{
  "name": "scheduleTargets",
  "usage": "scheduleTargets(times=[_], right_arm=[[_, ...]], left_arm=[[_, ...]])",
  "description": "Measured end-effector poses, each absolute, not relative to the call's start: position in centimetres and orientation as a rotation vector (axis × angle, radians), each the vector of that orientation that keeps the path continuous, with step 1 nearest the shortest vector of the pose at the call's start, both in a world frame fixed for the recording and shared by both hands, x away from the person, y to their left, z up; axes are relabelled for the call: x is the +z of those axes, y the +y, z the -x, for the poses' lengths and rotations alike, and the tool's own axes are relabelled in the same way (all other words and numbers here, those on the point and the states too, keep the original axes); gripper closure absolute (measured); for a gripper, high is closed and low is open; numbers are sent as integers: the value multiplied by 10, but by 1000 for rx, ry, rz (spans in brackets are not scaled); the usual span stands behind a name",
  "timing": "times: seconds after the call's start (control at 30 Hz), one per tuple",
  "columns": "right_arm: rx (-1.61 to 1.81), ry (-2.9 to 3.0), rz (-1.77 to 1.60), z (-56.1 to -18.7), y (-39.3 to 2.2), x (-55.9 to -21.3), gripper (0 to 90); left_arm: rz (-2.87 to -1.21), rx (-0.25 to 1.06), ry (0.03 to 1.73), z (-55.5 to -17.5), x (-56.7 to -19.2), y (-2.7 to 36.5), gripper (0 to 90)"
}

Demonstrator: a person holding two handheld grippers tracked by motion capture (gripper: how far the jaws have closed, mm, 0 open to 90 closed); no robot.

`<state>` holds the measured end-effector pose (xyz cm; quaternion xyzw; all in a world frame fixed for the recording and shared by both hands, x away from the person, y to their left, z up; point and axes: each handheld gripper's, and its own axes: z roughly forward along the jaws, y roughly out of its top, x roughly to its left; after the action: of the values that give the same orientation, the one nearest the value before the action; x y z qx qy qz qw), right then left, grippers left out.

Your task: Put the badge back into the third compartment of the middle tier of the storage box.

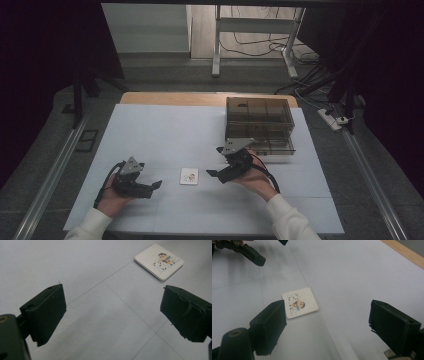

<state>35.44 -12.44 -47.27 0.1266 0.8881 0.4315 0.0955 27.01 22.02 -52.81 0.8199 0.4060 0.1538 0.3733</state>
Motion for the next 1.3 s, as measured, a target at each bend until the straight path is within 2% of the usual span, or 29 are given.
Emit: scheduleTargets(times=[1.3], right_arm=[[1113,2886,-152,-367,-44,-505,138]], left_arm=[[-2099,384,1040,-270,-529,220,66]])
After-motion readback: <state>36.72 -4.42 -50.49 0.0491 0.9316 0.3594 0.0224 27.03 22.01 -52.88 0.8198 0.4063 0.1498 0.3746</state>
